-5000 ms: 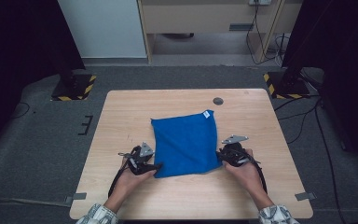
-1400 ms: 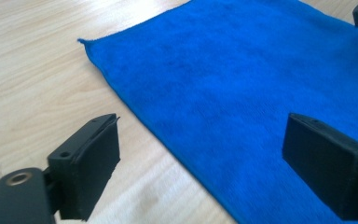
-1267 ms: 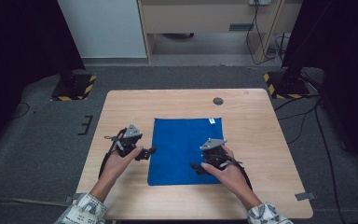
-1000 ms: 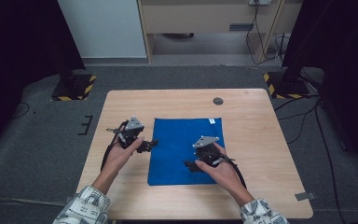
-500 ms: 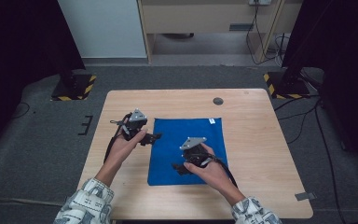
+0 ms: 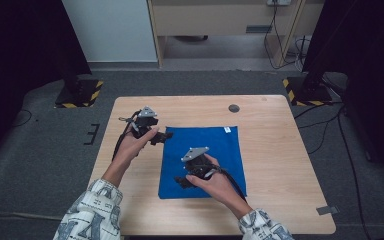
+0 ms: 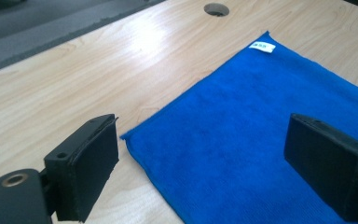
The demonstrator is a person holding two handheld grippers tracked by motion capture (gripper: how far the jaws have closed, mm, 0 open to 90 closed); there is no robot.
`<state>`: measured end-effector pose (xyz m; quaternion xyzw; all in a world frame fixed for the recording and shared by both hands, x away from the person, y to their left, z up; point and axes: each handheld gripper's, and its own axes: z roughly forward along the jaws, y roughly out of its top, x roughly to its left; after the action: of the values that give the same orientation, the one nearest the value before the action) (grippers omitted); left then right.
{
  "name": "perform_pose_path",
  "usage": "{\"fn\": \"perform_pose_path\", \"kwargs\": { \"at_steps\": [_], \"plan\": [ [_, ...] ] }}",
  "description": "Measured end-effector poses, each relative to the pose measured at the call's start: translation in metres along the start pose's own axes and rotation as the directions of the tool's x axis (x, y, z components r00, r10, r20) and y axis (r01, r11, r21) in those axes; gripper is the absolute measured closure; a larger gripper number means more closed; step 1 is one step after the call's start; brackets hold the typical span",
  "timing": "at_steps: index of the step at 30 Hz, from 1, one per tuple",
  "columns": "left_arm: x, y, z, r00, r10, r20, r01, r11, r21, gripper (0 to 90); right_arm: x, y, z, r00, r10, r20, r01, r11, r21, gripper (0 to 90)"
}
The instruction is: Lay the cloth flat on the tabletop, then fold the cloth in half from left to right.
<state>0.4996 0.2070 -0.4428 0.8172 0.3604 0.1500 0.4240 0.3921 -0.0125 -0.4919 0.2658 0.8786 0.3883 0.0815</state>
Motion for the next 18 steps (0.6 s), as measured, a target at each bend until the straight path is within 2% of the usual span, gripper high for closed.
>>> {"fn": "perform_pose_path", "kwargs": {
  "at_steps": [3,6,7,10,18],
  "plan": [
    [0.001,0.0,0.003,1.0,0.01,0.002,-0.01,0.9996,0.026,9.5,0.007,0.002,0.005,0.9999,0.001,-0.016,-0.001,1.0,-0.006,18.7],
    [0.001,0.0,0.004,1.0,0.006,-0.007,-0.006,0.9995,0.031,9.5,0.014,0.004,0.01,0.9994,-0.011,-0.031,0.011,1.0,0.003,18.9],
    [0.001,0.0,0.005,0.9999,0.008,-0.007,-0.008,0.9994,0.033,9.7,0.018,0.004,0.014,0.999,-0.021,-0.039,0.021,1.0,0.006,22.8],
    [0.002,0.0,0.007,1.0,-0.001,0.0,0.001,0.9991,0.042,9.9,0.023,0.004,0.018,0.998,-0.035,-0.053,0.035,0.999,0.016,24.4],
    [0.004,0.006,0.009,0.9999,0.008,-0.011,-0.008,0.9996,0.027,10.0,0.037,0.005,0.029,0.9962,-0.051,-0.07,0.053,0.998,0.031,24.8]
  ]
}}
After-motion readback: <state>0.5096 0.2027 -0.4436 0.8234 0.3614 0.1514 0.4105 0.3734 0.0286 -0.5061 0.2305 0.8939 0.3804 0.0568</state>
